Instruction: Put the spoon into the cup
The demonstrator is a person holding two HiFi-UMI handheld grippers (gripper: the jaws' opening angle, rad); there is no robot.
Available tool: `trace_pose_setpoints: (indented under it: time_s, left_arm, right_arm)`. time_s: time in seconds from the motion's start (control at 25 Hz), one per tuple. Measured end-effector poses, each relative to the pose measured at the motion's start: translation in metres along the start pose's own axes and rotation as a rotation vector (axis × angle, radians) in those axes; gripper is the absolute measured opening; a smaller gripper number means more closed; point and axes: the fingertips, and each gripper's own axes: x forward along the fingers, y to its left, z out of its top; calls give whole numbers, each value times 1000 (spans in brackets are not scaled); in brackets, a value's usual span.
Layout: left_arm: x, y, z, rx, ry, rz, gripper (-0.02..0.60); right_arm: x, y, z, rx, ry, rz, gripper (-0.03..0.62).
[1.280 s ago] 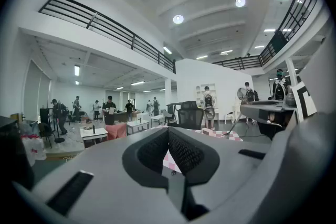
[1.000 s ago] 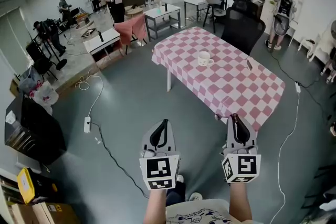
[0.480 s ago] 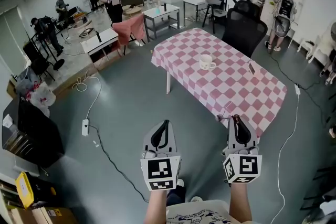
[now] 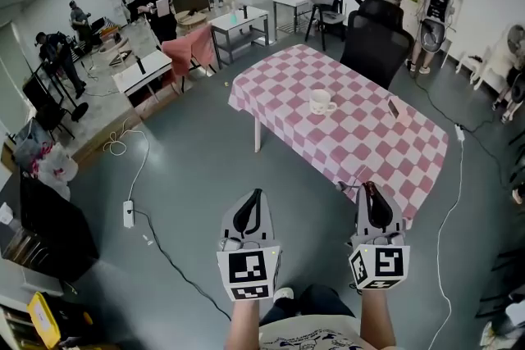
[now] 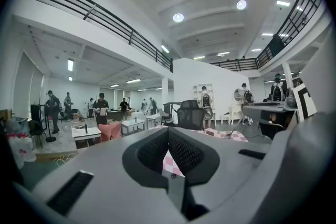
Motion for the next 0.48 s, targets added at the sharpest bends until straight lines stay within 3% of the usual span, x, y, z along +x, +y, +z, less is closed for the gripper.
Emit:
trace_pose_setpoints:
  time_s: [0.48]
  left_arm:
    - [63, 20, -8, -14, 25, -36, 14]
  right_arm:
    - [61, -5, -17, -17, 43, -19, 52]
